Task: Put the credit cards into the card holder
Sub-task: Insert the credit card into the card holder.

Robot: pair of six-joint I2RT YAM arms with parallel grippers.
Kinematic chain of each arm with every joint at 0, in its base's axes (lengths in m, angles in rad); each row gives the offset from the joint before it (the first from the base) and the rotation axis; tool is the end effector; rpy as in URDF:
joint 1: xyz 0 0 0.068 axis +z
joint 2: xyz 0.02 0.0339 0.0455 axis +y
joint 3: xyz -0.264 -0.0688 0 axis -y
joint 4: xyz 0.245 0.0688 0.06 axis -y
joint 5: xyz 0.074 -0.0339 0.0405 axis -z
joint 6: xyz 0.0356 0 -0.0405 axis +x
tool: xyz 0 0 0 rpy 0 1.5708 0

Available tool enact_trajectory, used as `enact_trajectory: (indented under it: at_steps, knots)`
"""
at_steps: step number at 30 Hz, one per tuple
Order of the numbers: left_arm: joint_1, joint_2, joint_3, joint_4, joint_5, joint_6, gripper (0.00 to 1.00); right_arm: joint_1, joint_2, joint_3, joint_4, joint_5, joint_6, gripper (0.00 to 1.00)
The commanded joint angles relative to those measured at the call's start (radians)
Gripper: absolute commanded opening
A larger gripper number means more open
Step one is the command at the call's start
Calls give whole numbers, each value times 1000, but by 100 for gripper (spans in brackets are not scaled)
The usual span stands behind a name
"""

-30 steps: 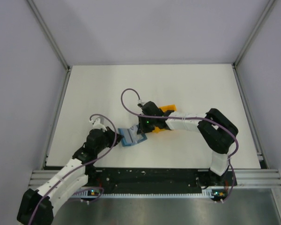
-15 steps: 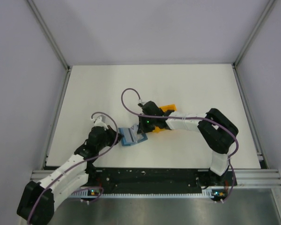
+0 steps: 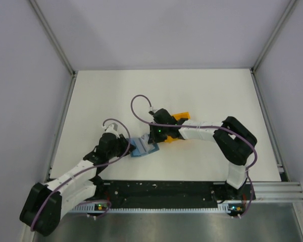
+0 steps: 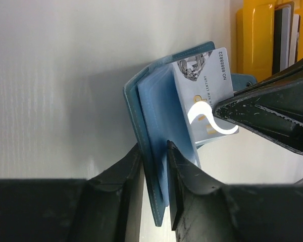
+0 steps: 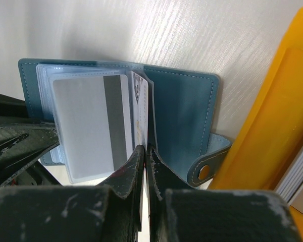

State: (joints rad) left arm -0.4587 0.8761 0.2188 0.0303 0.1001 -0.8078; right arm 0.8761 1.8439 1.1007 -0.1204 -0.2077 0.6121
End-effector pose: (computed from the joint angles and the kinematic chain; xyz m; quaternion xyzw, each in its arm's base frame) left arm 0.1510 -0.0786 0.1499 -0.1321 0.8800 -0.3046 0.3396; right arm 0.2395 0.2989 0.1634 -0.1584 0.9202 0.3048 0.1875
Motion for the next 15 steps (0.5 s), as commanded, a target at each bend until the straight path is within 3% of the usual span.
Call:
enact_trajectory:
  at_steps: [1, 4, 5, 15]
  knots:
    - [-3, 30, 44, 48, 49, 15, 23, 8, 21, 11, -51, 8, -21, 0]
    - [-3, 41, 50, 48, 50, 19, 3, 8, 9, 8, -51, 24, -21, 0]
    - [-1, 41, 54, 43, 47, 27, 0, 8, 2, 8, -54, 45, -23, 0]
    - [-1, -22, 119, -147, -79, 79, 0, 11, -213, 24, -87, 202, -64, 0]
